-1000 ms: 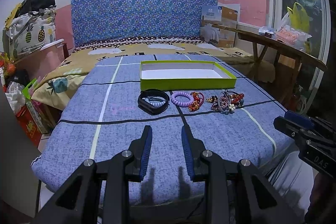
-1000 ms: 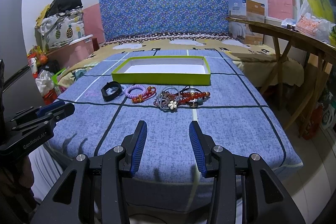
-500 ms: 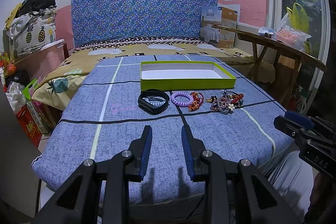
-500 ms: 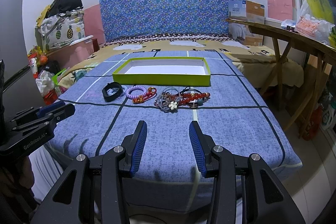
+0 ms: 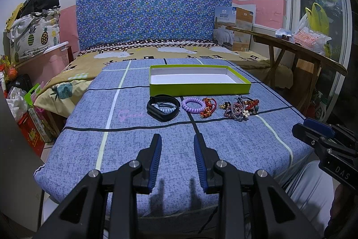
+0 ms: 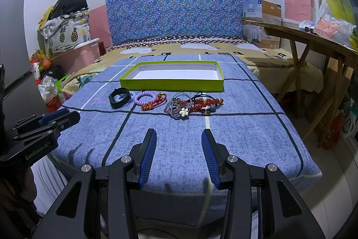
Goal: Organize jewelry
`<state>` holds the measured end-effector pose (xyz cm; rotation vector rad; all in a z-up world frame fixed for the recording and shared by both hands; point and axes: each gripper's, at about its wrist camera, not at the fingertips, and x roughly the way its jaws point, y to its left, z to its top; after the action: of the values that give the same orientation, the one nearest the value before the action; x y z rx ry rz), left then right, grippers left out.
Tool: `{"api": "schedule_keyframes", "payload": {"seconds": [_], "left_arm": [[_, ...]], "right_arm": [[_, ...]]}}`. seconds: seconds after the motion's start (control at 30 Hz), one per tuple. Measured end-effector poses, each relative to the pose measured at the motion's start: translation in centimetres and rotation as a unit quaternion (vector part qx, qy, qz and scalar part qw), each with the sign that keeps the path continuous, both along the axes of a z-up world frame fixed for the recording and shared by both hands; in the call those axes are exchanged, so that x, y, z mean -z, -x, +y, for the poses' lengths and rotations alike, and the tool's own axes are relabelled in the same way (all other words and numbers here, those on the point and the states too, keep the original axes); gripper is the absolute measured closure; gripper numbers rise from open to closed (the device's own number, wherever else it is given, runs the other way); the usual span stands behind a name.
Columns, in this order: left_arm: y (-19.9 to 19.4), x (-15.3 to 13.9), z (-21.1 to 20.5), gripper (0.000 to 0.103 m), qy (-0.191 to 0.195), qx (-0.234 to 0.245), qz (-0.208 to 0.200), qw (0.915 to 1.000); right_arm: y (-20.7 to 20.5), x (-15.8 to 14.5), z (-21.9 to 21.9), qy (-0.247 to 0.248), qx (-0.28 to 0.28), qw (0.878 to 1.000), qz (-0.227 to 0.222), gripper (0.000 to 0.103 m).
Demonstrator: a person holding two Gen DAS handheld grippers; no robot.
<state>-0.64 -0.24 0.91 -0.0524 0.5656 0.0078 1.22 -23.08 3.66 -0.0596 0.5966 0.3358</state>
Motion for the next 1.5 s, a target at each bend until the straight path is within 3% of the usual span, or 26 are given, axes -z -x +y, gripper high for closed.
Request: {"api": "schedule_keyframes", "payload": {"seconds": [0.6, 1.4, 1.5], "left_arm": [[-0.7, 0.3, 0.4, 0.061, 0.019, 0.001, 0.011, 0.9998], [-11.2, 2.1, 4.6, 0.061, 0.036, -0.044, 0.079, 0.9952], [-12.3, 2.4, 5.0, 0.061, 0.041, -0.051, 0.088, 0.9940]], "right_arm": [[-0.4, -1.0, 0.4, 0.002, -0.002, 1.000, 0.005, 0.060], [-10.6, 2.9, 2.0, -0.017, -0.019, 0.996, 0.082, 0.060], [-11.8, 3.5, 1.9, -0.025, -0.015, 0.995, 0.095, 0.069]]}}
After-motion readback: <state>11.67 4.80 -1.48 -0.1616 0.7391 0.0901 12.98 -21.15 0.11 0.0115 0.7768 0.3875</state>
